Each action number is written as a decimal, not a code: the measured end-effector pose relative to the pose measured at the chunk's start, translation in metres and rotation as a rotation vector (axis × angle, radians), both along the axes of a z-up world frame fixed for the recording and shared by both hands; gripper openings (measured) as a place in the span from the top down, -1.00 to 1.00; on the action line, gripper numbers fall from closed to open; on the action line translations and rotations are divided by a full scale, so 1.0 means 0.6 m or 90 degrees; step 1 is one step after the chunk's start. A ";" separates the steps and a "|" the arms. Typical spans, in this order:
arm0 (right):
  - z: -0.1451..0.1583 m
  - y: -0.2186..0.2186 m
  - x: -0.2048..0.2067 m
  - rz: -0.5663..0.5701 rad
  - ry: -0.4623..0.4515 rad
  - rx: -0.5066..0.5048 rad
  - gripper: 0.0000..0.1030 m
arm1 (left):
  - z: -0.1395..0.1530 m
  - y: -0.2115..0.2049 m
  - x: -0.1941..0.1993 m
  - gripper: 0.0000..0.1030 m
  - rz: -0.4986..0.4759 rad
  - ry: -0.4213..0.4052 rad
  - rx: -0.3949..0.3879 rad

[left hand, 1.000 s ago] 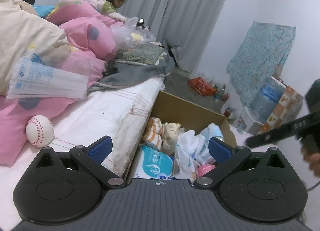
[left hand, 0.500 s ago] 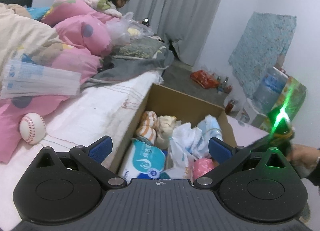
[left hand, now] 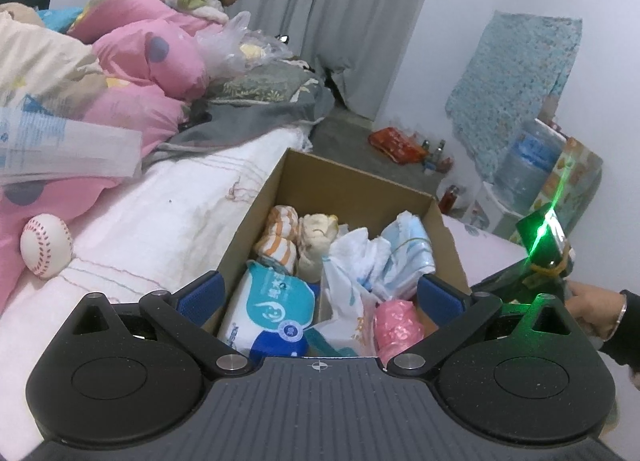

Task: Organize soft objects
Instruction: 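Pinch the round beige disc with the right gripper, then carry the beige disc into the box and open the right gripper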

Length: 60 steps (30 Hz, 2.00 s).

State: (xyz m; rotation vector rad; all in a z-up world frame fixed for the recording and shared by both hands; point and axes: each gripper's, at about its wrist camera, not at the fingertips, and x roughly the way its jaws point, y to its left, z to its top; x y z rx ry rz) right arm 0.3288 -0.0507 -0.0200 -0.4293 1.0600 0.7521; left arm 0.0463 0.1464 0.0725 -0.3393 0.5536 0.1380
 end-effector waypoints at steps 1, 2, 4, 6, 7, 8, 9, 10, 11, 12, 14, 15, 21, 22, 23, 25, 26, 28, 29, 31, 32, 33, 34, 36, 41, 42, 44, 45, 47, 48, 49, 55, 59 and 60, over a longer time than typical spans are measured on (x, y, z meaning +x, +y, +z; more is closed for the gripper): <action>-0.001 -0.002 0.000 -0.001 -0.001 0.001 0.66 | -0.003 0.001 0.000 -1.00 -0.003 0.002 -0.002; 0.000 -0.006 0.000 -0.009 0.000 0.007 0.67 | -0.006 0.000 0.000 -1.00 -0.006 0.005 -0.003; -0.004 -0.009 0.003 -0.017 0.013 0.019 0.67 | -0.012 -0.005 -0.001 -1.00 -0.014 0.010 -0.005; -0.002 -0.015 0.003 -0.032 0.025 0.036 0.67 | -0.018 -0.010 -0.001 -1.00 -0.027 0.015 -0.004; 0.003 -0.019 0.002 -0.035 0.026 0.046 0.68 | -0.021 -0.013 -0.003 -1.00 -0.033 0.015 -0.002; 0.011 -0.025 0.000 -0.041 0.021 0.055 0.67 | -0.023 -0.015 -0.004 -1.00 -0.039 0.015 0.001; 0.020 -0.031 -0.002 -0.046 0.016 0.064 0.67 | -0.024 -0.018 -0.006 -1.00 -0.046 0.014 0.008; 0.032 -0.037 -0.005 -0.050 0.012 0.078 0.67 | -0.025 -0.020 -0.006 -1.00 -0.048 0.014 0.014; 0.049 -0.047 -0.010 -0.057 0.005 0.095 0.67 | -0.026 -0.022 -0.007 -1.00 -0.049 0.013 0.024; 0.066 -0.053 -0.015 -0.060 -0.003 0.108 0.67 | -0.025 -0.023 -0.009 -1.00 -0.048 0.011 0.031; 0.111 -0.067 -0.034 -0.060 -0.035 0.142 0.67 | -0.024 -0.018 -0.011 -1.00 -0.043 0.005 0.036; 0.138 -0.072 -0.049 -0.053 -0.051 0.164 0.67 | -0.022 -0.014 -0.012 -1.00 -0.041 0.001 0.033; 0.239 -0.042 -0.139 0.064 -0.025 0.275 0.67 | -0.015 0.027 -0.021 -1.00 -0.004 -0.017 0.002; 0.236 -0.026 -0.148 0.084 0.000 0.274 0.67 | -0.014 0.035 -0.023 -1.00 0.002 -0.018 -0.005; 0.230 -0.009 -0.151 0.098 0.023 0.266 0.67 | -0.013 0.044 -0.026 -1.00 0.008 -0.022 -0.016; 0.209 0.030 -0.156 0.118 0.071 0.237 0.67 | -0.010 0.058 -0.033 -1.00 0.014 -0.033 -0.032; 0.200 0.043 -0.154 0.124 0.090 0.225 0.67 | -0.008 0.063 -0.036 -1.00 0.019 -0.037 -0.034; 0.182 0.072 -0.152 0.136 0.128 0.206 0.67 | -0.006 0.074 -0.039 -1.00 0.033 -0.040 -0.032; 0.174 0.087 -0.150 0.142 0.148 0.197 0.67 | -0.006 0.078 -0.040 -1.00 0.037 -0.042 -0.031; 0.160 0.104 -0.157 0.150 0.164 0.179 0.66 | -0.007 0.084 -0.044 -1.00 0.044 -0.047 -0.032; 0.153 0.115 -0.155 0.151 0.172 0.168 0.66 | -0.008 0.087 -0.045 -1.00 0.046 -0.048 -0.033; 0.148 0.122 -0.159 0.153 0.180 0.159 0.66 | -0.009 0.089 -0.046 -1.00 0.046 -0.051 -0.034; 0.141 0.128 -0.162 0.156 0.191 0.152 0.66 | -0.009 0.091 -0.047 -1.00 0.046 -0.053 -0.034; 0.130 0.141 -0.162 0.163 0.216 0.139 0.66 | -0.012 0.096 -0.048 -1.00 0.048 -0.055 -0.035; 0.103 0.188 -0.170 0.205 0.270 0.106 0.65 | -0.016 0.112 -0.053 -1.00 0.058 -0.059 -0.049; 0.099 0.200 -0.172 0.212 0.278 0.101 0.65 | -0.017 0.115 -0.055 -1.00 0.060 -0.061 -0.051; 0.091 0.225 -0.176 0.226 0.291 0.092 0.63 | -0.016 0.119 -0.059 -1.00 0.063 -0.063 -0.052; 0.087 0.236 -0.178 0.230 0.294 0.084 0.62 | -0.016 0.120 -0.060 -1.00 0.063 -0.064 -0.053; 0.080 0.254 -0.183 0.237 0.290 0.070 0.56 | -0.017 0.122 -0.062 -1.00 0.064 -0.066 -0.056; 0.075 0.261 -0.185 0.237 0.291 0.062 0.52 | -0.018 0.122 -0.062 -1.00 0.062 -0.065 -0.058; 0.072 0.265 -0.186 0.238 0.297 0.057 0.39 | -0.018 0.123 -0.062 -1.00 0.061 -0.065 -0.059; 0.064 0.269 -0.178 0.216 0.325 0.069 -0.05 | -0.022 0.126 -0.061 -1.00 0.061 -0.060 -0.068; 0.067 0.259 -0.166 0.191 0.351 0.089 -0.16 | -0.022 0.126 -0.062 -1.00 0.063 -0.062 -0.069; 0.069 0.256 -0.165 0.188 0.352 0.094 -0.17 | -0.022 0.126 -0.062 -1.00 0.063 -0.061 -0.069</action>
